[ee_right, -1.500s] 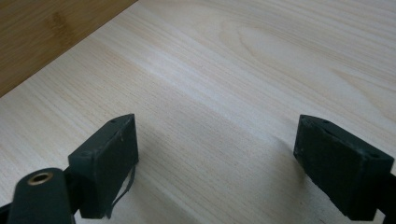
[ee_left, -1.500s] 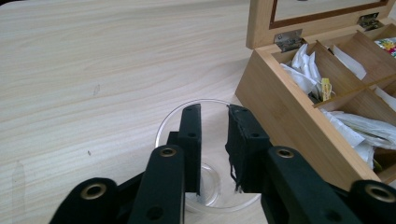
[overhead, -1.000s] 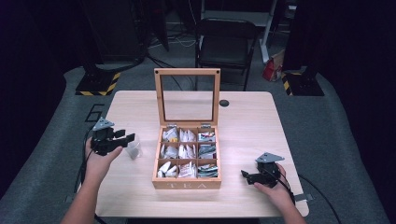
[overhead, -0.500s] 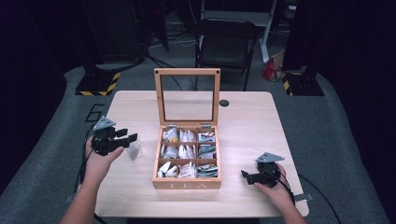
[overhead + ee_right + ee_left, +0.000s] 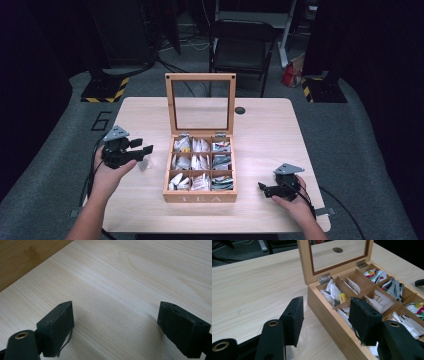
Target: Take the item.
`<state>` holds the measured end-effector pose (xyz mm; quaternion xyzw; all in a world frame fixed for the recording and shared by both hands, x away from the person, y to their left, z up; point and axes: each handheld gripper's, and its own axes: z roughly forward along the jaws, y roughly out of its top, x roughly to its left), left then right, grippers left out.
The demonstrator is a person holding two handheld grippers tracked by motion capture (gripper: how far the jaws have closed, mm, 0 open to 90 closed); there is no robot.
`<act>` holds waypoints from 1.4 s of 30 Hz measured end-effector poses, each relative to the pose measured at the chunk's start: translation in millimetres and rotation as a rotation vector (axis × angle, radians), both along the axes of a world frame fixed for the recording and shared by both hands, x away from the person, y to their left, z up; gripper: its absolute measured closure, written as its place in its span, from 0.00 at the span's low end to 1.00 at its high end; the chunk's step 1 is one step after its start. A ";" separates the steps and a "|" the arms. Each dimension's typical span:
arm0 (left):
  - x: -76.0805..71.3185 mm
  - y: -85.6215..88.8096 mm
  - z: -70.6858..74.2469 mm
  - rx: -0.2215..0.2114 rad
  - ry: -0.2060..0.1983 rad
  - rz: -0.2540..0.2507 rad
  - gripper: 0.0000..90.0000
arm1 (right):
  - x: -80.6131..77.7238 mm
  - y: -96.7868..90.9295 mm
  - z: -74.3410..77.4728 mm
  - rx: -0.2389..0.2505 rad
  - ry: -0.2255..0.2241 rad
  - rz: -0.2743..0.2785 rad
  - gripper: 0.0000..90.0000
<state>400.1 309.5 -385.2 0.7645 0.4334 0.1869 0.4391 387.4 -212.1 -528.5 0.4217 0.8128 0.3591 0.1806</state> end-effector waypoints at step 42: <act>-35.3 -3.0 -49.0 0.058 0.039 -0.078 0.43 | 0.0 0.0 0.1 0.001 0.001 0.001 0.14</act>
